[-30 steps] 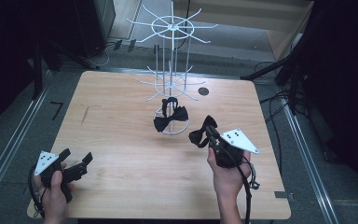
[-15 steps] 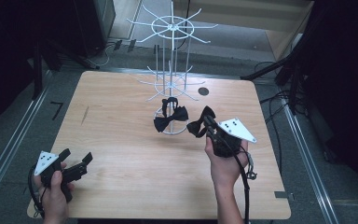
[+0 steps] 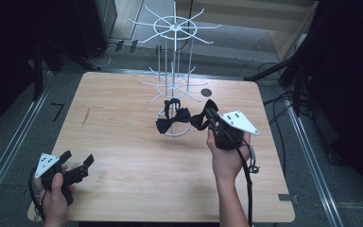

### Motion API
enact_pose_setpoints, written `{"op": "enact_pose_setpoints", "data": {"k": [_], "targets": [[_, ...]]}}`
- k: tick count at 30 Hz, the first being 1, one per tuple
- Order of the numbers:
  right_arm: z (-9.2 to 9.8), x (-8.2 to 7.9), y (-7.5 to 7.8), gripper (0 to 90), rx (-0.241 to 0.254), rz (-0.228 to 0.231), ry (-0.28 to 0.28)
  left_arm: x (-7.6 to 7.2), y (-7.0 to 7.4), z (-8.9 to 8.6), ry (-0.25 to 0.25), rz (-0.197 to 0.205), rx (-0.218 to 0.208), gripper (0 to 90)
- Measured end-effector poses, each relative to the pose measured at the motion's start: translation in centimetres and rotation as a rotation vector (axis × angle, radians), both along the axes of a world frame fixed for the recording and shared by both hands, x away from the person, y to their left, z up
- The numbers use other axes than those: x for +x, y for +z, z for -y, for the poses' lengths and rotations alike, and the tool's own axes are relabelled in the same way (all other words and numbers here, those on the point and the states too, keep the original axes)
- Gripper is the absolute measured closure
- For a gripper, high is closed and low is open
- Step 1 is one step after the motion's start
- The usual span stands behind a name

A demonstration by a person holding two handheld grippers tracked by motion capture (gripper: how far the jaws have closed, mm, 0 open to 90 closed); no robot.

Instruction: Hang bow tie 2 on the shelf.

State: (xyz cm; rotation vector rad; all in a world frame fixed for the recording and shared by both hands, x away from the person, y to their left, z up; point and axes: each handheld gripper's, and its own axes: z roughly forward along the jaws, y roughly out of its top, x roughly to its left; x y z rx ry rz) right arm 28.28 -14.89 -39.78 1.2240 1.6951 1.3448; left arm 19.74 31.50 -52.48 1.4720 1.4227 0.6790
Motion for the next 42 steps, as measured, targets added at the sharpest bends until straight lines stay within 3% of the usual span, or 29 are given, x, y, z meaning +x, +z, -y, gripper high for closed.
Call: {"op": "enact_pose_setpoints", "data": {"k": [42], "targets": [[-2.2,2.5,3.2,84.9,-0.012,0.032,0.006,0.0,0.0,0.0,-0.002,-0.001,-0.009,9.3]]}}
